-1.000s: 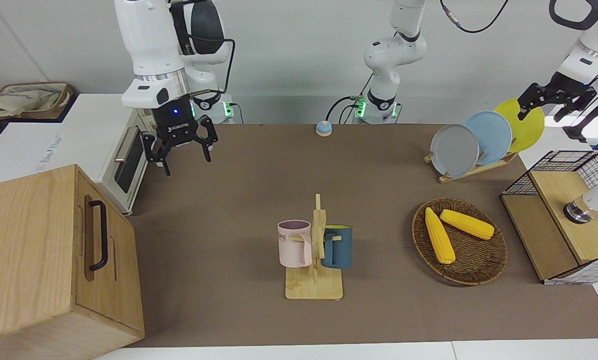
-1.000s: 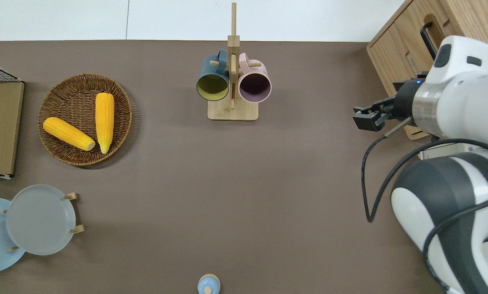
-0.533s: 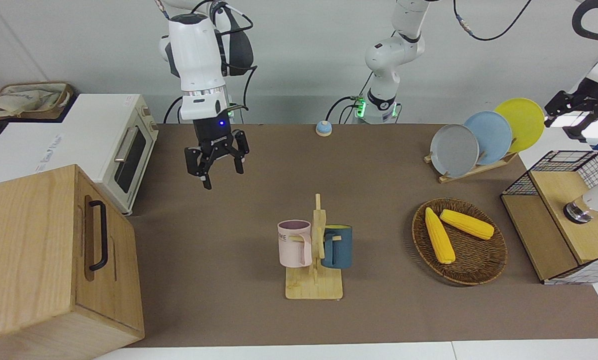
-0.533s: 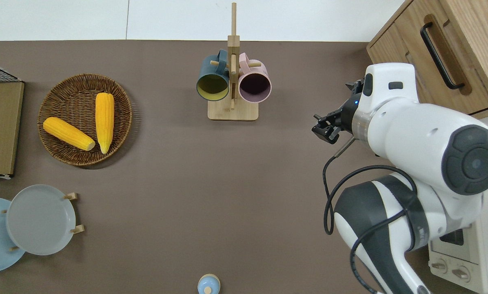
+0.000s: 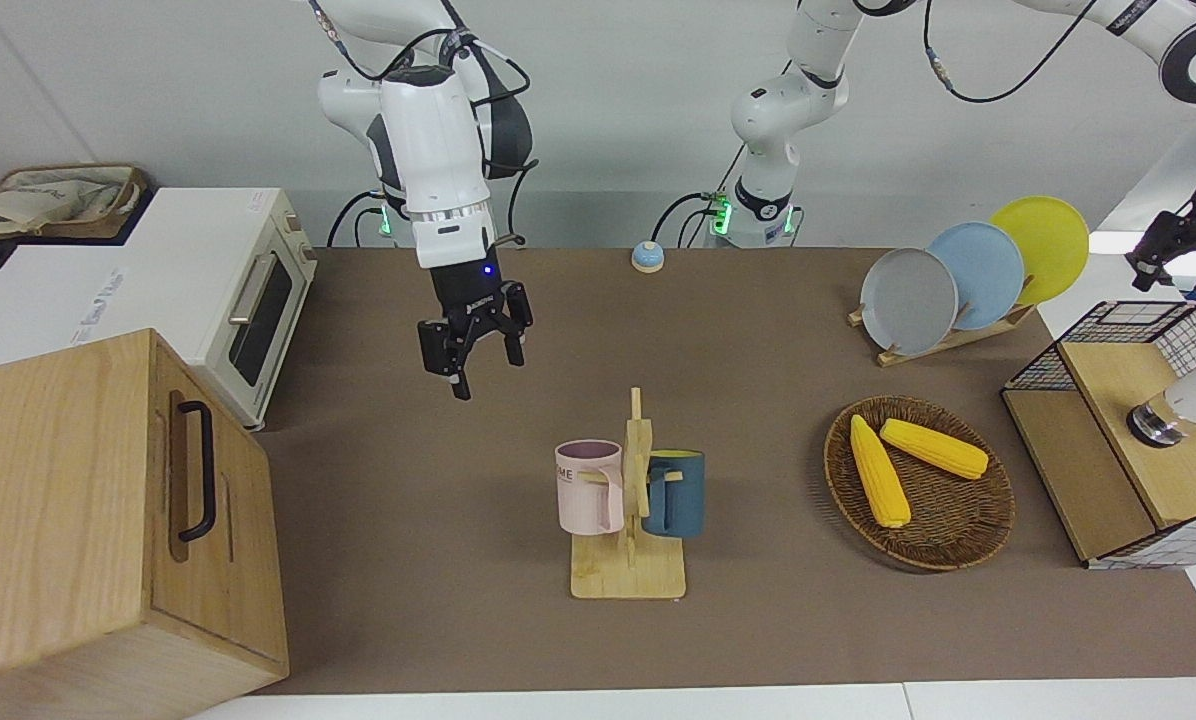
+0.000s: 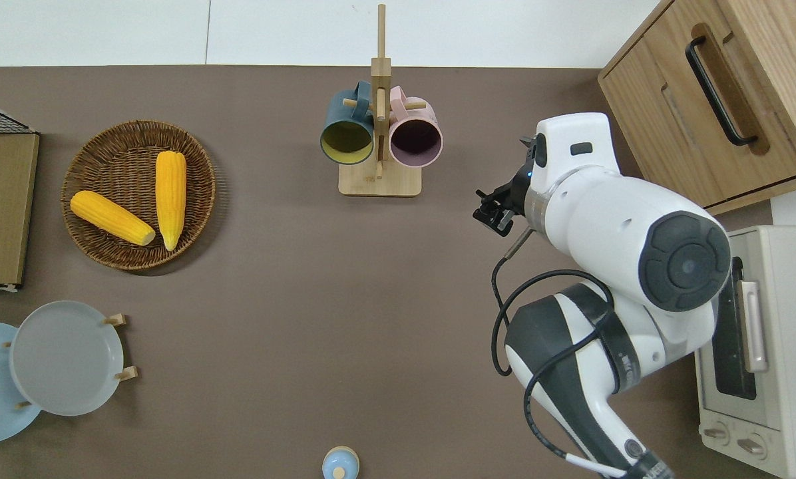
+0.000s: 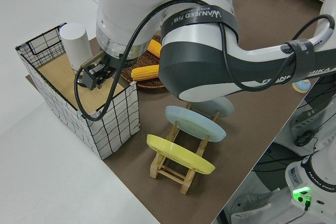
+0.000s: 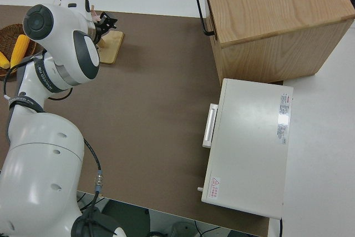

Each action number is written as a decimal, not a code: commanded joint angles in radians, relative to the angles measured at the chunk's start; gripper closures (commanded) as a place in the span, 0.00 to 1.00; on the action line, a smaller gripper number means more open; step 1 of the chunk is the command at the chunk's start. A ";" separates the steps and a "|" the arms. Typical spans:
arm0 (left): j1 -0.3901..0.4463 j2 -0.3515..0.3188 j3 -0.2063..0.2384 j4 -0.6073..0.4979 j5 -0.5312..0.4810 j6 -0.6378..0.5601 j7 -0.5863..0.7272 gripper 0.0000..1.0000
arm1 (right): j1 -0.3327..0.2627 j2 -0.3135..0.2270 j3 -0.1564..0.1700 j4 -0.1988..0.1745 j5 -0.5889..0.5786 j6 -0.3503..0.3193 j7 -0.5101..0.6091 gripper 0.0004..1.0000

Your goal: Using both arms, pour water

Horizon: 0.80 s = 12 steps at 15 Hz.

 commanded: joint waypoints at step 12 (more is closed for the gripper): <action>-0.048 0.006 -0.099 -0.208 -0.194 0.544 0.045 0.00 | 0.034 0.226 -0.009 0.224 -0.141 0.121 0.216 0.02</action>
